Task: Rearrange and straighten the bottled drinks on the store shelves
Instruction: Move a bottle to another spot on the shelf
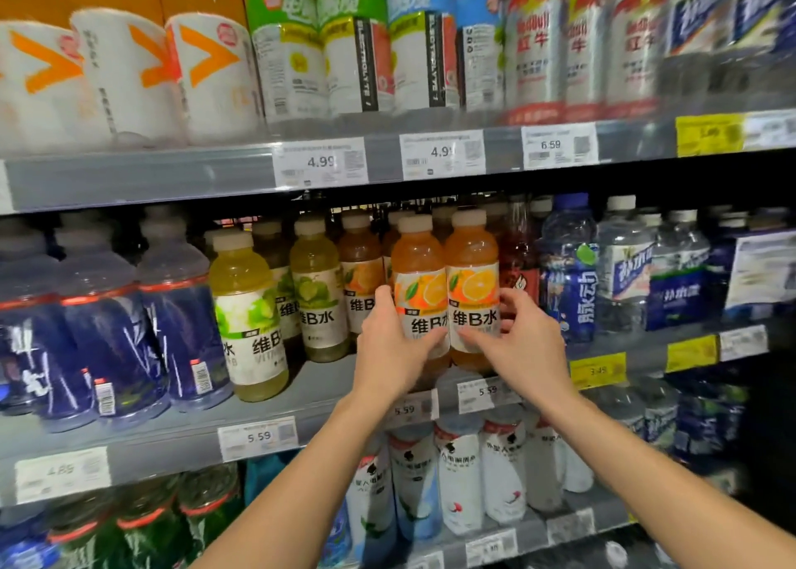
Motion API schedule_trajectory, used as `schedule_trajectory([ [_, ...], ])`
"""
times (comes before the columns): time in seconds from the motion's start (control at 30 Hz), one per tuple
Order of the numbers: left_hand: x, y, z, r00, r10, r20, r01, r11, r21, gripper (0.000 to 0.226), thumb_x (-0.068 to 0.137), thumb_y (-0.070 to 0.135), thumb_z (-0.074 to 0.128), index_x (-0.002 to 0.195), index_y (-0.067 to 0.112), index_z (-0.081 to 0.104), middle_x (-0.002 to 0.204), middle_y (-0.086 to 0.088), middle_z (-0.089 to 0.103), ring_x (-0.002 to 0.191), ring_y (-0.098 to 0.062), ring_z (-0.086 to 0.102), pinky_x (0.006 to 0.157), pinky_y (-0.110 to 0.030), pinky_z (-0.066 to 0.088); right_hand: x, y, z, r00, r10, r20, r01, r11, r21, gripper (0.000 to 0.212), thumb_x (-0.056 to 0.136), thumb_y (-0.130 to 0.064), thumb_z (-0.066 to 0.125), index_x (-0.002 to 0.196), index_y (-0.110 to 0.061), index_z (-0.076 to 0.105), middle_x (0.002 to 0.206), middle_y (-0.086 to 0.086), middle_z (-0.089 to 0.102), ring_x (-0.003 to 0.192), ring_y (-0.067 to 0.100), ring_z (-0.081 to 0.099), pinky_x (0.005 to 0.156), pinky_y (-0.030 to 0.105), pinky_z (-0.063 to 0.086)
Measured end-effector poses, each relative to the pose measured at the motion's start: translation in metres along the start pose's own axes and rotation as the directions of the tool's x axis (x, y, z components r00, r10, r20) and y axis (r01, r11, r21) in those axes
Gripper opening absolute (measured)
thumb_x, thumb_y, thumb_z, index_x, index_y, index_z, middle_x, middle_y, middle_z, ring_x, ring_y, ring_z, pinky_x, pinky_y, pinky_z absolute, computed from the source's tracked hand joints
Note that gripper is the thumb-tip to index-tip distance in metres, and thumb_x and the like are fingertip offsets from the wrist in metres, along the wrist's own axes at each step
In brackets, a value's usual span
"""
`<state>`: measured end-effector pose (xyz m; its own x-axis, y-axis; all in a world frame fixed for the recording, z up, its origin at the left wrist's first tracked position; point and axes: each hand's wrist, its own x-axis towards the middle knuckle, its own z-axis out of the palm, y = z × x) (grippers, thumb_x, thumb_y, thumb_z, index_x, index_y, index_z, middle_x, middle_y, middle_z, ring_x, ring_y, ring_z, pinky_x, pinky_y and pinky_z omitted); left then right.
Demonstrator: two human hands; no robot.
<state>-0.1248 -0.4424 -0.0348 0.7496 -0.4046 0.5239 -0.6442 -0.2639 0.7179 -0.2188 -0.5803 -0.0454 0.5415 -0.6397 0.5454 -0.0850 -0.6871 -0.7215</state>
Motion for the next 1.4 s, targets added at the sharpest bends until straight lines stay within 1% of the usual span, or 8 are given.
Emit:
schedule_trajectory([
  [0.17,-0.005,-0.011,-0.016,0.999,0.042,0.011,-0.042,0.999,-0.032,0.054,0.076,0.031,0.083,0.115,0.028,0.045,0.115,0.010,0.064,0.106,-0.008,0.063,0.088,-0.030,0.053,0.000,-0.002,0.005,0.999,-0.041,0.014,0.041,0.999,0.013,0.061,0.071,-0.043,0.084,0.122,-0.024,0.058,0.107,-0.009,0.069,0.097,0.013,0.067,0.087,0.043,0.057],
  [0.53,-0.014,-0.035,-0.062,0.997,0.067,-0.042,-0.066,0.997,0.026,0.054,0.079,0.028,0.081,0.117,0.033,0.043,0.113,0.013,0.063,0.105,-0.004,0.061,0.088,-0.028,0.051,-0.005,-0.026,0.036,0.978,-0.133,0.159,0.099,0.973,0.206,0.055,0.076,-0.030,0.084,0.123,-0.021,0.058,0.099,-0.018,0.064,0.089,-0.008,0.061,0.080,0.019,0.055],
  [0.63,-0.016,-0.035,-0.065,0.997,0.070,-0.034,-0.069,0.997,0.029,0.055,0.079,0.029,0.081,0.117,0.037,0.042,0.107,0.022,0.060,0.100,0.005,0.058,0.087,-0.022,0.049,-0.005,-0.029,0.038,0.975,-0.136,0.174,0.097,0.972,0.215,0.055,0.076,-0.029,0.084,0.124,-0.020,0.058,0.101,-0.016,0.064,0.089,-0.005,0.061,0.083,0.024,0.056],
  [0.77,-0.022,-0.036,-0.067,0.996,0.071,-0.047,-0.067,0.994,0.081,0.061,0.078,0.033,0.081,0.128,0.031,0.046,0.115,0.019,0.059,0.107,0.000,0.057,0.091,-0.024,0.048,-0.004,-0.027,0.037,0.973,-0.147,0.180,0.109,0.973,0.204,0.059,0.076,-0.032,0.084,0.127,-0.020,0.056,0.108,-0.013,0.065,0.097,0.006,0.064,0.085,0.025,0.054],
  [0.87,-0.034,-0.038,-0.078,0.978,0.101,-0.181,-0.063,0.977,0.203,0.065,0.078,0.041,0.078,0.134,0.021,0.050,0.120,0.012,0.062,0.108,-0.006,0.058,0.089,-0.030,0.051,-0.005,-0.026,0.036,0.972,-0.156,0.175,0.120,0.973,0.197,0.058,0.077,-0.032,0.083,0.127,-0.020,0.056,0.106,-0.014,0.063,0.096,0.007,0.063,0.082,0.020,0.049],
  [1.03,-0.049,-0.054,-0.109,0.848,0.260,-0.461,-0.038,0.899,0.437,0.052,0.080,0.030,0.078,0.123,0.011,0.056,0.120,-0.007,0.056,0.113,-0.024,0.049,0.090,-0.035,0.042,-0.005,-0.027,0.037,0.974,-0.172,0.148,0.146,0.974,0.173,0.055,0.079,-0.029,0.082,0.126,-0.019,0.058,0.103,-0.015,0.061,0.096,0.007,0.062,0.079,0.017,0.046],
  [1.2,-0.043,-0.068,-0.114,0.901,0.074,-0.427,0.111,0.913,0.392,0.087,0.080,0.026,0.080,0.150,0.020,0.029,0.141,-0.008,0.039,0.127,-0.028,0.042,0.086,-0.046,0.046,-0.006,-0.025,0.036,0.979,-0.162,0.126,0.140,0.975,0.171,0.051,0.081,-0.026,0.081,0.126,-0.018,0.058,0.104,-0.013,0.061,0.094,0.007,0.059,0.084,0.022,0.048],
  [1.4,-0.035,-0.070,-0.104,0.857,-0.009,-0.516,0.185,0.939,0.291,0.097,0.079,0.020,0.081,0.154,0.017,0.020,0.144,-0.016,0.040,0.129,-0.034,0.040,0.094,-0.054,0.041,-0.003,-0.019,0.027,0.982,-0.149,0.117,0.129,0.978,0.163,0.055,0.081,-0.030,0.081,0.128,-0.019,0.057,0.108,-0.013,0.062,0.097,0.007,0.061,0.086,0.025,0.052],
])
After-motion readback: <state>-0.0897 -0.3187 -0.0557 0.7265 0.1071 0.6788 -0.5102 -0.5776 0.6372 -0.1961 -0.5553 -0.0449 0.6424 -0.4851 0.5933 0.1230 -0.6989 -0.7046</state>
